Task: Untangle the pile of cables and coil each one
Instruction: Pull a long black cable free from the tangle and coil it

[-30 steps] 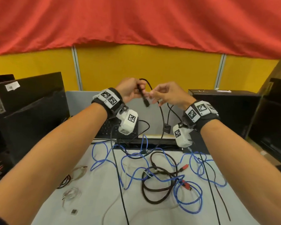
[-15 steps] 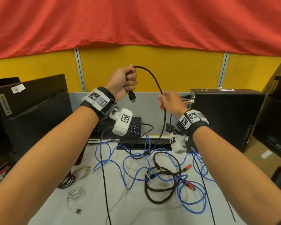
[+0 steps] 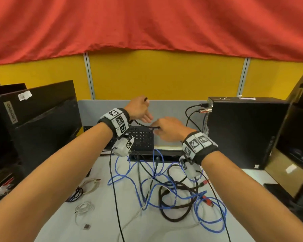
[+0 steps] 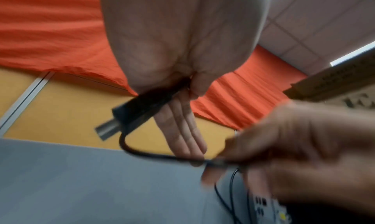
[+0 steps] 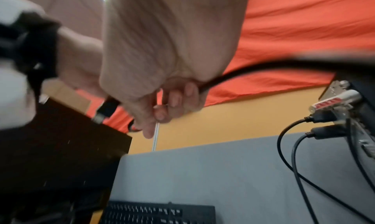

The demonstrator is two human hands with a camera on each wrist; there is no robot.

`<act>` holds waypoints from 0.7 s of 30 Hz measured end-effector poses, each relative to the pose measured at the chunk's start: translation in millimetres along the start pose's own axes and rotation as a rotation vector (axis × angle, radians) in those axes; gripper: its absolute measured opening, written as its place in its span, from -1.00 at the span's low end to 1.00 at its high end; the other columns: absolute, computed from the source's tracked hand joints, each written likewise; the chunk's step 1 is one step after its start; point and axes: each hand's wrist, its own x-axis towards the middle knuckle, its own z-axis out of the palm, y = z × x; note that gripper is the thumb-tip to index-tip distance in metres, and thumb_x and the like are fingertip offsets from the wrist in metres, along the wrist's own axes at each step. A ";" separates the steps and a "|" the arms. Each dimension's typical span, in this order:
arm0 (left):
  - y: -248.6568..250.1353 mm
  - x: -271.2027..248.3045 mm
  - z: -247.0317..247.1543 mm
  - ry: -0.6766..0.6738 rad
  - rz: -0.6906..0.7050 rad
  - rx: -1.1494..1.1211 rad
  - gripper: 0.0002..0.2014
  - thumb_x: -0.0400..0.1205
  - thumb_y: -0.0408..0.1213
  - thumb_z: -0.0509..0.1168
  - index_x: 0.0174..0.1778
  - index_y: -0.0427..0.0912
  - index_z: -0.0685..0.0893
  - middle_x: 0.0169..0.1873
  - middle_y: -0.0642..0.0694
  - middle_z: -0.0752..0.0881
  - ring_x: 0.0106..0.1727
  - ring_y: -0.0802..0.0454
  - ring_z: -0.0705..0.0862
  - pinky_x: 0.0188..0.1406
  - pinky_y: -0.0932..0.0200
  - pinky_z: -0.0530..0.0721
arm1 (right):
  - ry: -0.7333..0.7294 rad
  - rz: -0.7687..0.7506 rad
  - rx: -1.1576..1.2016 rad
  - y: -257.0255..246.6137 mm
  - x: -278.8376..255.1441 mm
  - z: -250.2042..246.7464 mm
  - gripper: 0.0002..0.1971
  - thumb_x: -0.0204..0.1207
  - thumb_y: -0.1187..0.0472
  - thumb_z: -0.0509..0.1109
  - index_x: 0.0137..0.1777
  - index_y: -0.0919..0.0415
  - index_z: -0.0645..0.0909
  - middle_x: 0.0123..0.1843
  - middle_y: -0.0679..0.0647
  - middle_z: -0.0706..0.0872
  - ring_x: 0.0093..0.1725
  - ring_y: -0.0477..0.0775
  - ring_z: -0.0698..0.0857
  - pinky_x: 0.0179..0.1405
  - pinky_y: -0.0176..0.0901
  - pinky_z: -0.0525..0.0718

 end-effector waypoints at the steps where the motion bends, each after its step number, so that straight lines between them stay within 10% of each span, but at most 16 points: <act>1: -2.2 0.0 1.3 -0.001 -0.007 0.050 -0.82 0.87 -0.26 -0.07 0.19 -0.30 0.34 -0.06 -0.50 0.78 -0.14 -0.31 0.81 -0.04 -0.16 0.81 | 0.073 -0.009 0.035 1.3 1.2 -8.3 -0.79 0.74 0.11 0.29 0.19 0.03 0.76 -0.05 0.01 0.78 -0.02 0.18 0.71 -0.13 -0.02 0.58; 11: -12.3 1.2 -10.6 0.206 0.361 0.756 -0.47 0.79 0.15 0.05 -0.36 -0.17 0.50 -0.52 -0.01 0.39 -0.50 0.02 0.31 -0.47 0.15 0.23 | 0.508 0.043 0.062 33.7 -7.6 -42.4 -0.75 0.70 -0.03 0.39 0.09 0.11 0.79 -0.19 0.00 0.68 -0.22 0.08 0.60 -0.39 -0.13 0.36; 21: -45.0 0.1 -39.9 0.486 -0.024 0.678 -0.46 0.80 0.06 0.10 -0.46 -0.16 0.38 -0.53 -0.08 0.37 -0.52 0.00 0.33 -0.52 0.19 0.27 | 0.017 0.532 0.215 71.6 -41.8 -8.5 -0.63 0.57 0.05 0.56 -0.34 0.30 0.64 -0.36 0.13 0.68 -0.37 0.06 0.63 -0.44 -0.17 0.53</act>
